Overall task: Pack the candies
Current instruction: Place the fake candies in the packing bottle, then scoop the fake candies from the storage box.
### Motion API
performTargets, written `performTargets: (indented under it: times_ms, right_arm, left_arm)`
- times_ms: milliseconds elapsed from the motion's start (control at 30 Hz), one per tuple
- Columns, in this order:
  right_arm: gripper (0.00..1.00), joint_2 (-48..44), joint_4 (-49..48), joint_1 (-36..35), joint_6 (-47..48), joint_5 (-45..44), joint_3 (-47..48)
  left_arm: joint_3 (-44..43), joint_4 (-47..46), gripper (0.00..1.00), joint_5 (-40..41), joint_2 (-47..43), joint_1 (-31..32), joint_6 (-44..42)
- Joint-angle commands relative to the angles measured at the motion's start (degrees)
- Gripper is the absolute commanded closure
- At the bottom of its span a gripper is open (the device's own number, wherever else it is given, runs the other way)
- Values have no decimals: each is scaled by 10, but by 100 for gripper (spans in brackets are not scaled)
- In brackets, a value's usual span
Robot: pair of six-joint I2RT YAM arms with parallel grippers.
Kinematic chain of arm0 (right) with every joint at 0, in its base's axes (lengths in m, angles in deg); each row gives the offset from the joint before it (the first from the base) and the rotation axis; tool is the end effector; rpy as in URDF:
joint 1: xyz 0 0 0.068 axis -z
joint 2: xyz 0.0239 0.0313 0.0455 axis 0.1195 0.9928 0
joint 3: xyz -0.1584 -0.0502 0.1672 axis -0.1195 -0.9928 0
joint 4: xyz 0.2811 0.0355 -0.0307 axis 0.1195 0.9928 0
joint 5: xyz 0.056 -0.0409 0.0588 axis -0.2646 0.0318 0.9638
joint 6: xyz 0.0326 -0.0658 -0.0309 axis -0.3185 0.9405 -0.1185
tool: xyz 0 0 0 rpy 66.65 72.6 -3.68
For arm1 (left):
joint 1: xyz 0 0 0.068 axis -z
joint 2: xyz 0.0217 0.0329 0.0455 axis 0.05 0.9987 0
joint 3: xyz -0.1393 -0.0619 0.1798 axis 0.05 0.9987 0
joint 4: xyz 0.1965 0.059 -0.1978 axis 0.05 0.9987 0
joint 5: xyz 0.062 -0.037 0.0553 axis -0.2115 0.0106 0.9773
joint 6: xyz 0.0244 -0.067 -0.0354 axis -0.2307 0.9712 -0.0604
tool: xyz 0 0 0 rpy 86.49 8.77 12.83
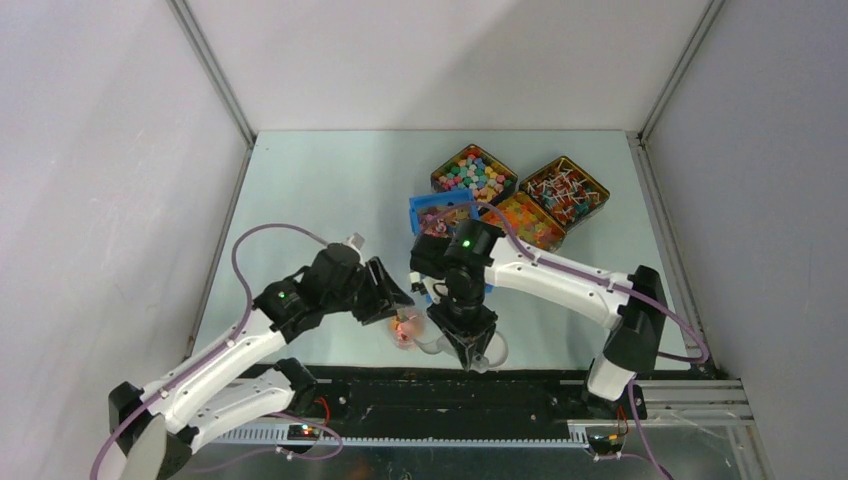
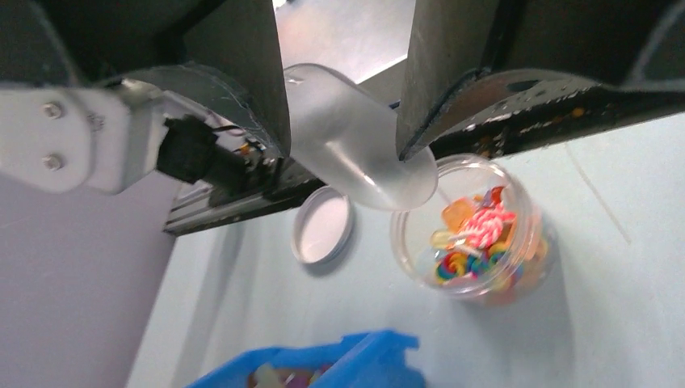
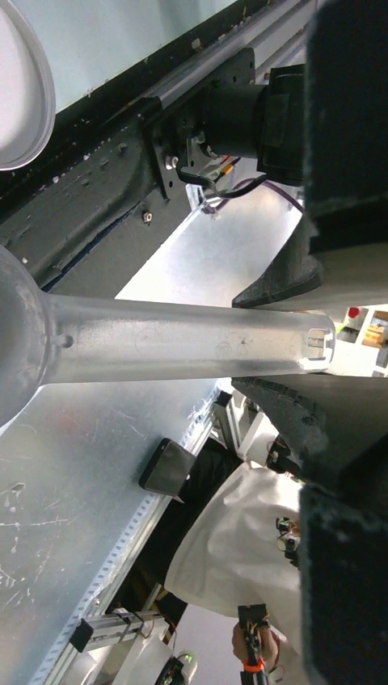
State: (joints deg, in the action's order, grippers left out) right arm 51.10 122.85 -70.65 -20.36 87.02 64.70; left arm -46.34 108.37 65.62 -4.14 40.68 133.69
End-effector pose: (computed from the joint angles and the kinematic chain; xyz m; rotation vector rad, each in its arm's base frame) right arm 0.1170 0.2996 0.2344 0.9664 -2.6199 -0.3592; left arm 0.1721 -0.1763 0.2048 -0.3989 2.5943 -0.9687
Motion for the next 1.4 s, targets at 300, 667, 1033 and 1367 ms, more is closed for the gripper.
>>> performTargets:
  times_ms: [300, 667, 1033, 1367]
  right_arm:
    - [100, -86, -18, 122, 6, -54, -41]
    - [100, -15, 12, 209, 37, -109, -8]
    - [100, 84, 33, 199, 24, -157, 67]
    - [100, 185, 20, 204, 15, -183, 166]
  left_arm:
    - [-102, -66, 42, -98, 97, -121, -91]
    - [-220, 18, 41, -53, 240, -127, -196]
    - [-194, 22, 40, -44, 235, -126, -202]
    - [-131, 5, 40, -41, 184, -127, -176]
